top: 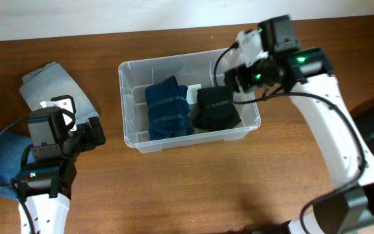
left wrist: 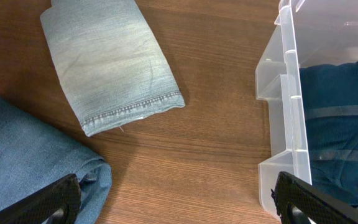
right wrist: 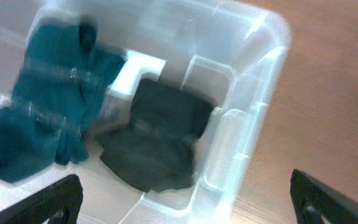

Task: Pack container
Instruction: 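Place the black bundle in the bin beside the teal one, then grasp the second black bundle on the right with the right gripper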

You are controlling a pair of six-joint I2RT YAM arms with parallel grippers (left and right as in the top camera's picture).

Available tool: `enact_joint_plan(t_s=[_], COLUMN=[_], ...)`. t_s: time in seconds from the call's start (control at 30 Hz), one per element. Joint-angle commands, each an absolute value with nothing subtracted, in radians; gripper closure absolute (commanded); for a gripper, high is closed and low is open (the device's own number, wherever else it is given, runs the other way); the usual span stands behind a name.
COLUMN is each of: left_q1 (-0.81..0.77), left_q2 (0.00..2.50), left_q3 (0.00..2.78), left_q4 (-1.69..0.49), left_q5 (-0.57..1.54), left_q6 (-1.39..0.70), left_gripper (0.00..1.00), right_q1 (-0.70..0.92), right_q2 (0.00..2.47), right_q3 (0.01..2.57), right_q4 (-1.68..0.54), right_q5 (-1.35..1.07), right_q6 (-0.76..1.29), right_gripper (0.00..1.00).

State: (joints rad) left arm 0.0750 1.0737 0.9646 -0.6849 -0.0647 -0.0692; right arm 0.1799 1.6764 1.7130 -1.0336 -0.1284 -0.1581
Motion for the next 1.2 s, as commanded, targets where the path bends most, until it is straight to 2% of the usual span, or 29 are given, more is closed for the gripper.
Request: enact_joint_plan(t_s=[0.0,0.13,0.23,0.4,0.63,0.8,1.17], left_q1=[0.079,0.079,0.079,0.079,0.079,0.079,0.079], left_q2=[1.075,1.075,1.075,1.075,1.076,1.077,1.077], left_q3=[0.985,0.985,0.985,0.985,0.985,0.985,0.985], left_q4=[-0.683,-0.683,-0.683,-0.682,-0.683,-0.683,-0.683], left_q5=[-0.075,-0.075,-0.075,-0.075,-0.075,-0.075,-0.075], left_q6=[-0.075,-0.075,-0.075,-0.075,-0.075,-0.075,-0.075], left_gripper=[0.01,0.01,0.01,0.01,0.01,0.01,0.01], right_q1=[0.064,-0.167,-0.376,-0.696,-1.089,-1.154,-1.137], right_q2=[1.615,1.614,1.617,1.618,1.691,1.831,2.085], right_q3=[1.758,1.753,1.723,1.621,1.328,1.258,1.258], right_q4=[-1.034,-1.069,-1.092,-1.070,-0.777,-0.656,-0.498], right_q5=[-0.007,-0.091,-0.197,-0.212,-0.419,-0.510,-0.611], right_q6=[0.068,0.223,0.231,0.191,0.115,0.065,0.014], right_gripper=[0.01,0.01,0.01,0.01,0.02,0.02,0.02])
